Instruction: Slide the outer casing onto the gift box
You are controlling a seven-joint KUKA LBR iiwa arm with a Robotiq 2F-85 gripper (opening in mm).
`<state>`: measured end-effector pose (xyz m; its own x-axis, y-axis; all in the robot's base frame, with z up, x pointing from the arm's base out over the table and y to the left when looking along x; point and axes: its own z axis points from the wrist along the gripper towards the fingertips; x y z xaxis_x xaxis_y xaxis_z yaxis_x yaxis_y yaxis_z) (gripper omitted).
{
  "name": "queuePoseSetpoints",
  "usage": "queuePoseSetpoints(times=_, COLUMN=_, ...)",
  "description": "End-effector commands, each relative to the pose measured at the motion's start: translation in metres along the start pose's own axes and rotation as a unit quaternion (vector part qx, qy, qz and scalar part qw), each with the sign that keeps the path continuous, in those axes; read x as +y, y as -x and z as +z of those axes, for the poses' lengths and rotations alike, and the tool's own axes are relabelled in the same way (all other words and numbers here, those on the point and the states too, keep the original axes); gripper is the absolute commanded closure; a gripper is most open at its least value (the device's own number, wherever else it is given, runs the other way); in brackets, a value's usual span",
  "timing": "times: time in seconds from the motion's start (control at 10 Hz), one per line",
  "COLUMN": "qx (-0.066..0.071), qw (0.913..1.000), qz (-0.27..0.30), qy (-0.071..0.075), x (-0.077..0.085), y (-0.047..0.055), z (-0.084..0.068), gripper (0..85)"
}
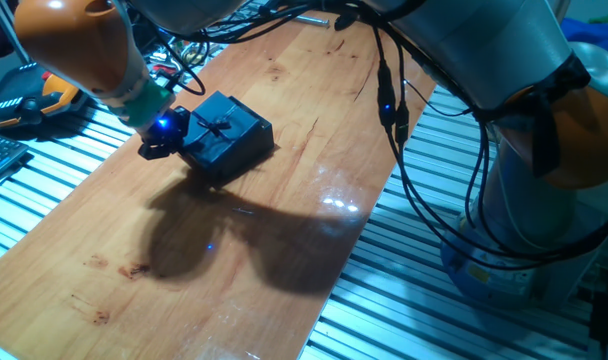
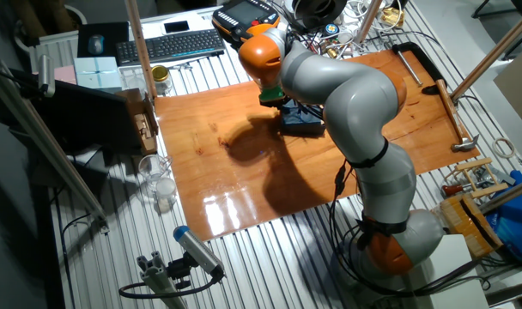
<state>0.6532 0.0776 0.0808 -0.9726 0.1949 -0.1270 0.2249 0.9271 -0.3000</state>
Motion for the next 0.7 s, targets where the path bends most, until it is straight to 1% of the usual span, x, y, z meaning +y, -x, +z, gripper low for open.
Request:
queuePoseSetpoints(times=0.0, qx=0.0, qw=1.0, qz=0.0, qy=0.0, x=-0.0009, y=0.0, z=0.0003, gripper=85.0)
queuePoseSetpoints(times=0.6, qx=0.0, qw=1.0, qz=-0.005, qy=-0.001, x=-0.0083, y=0.0, z=0.0003, gripper=85.0)
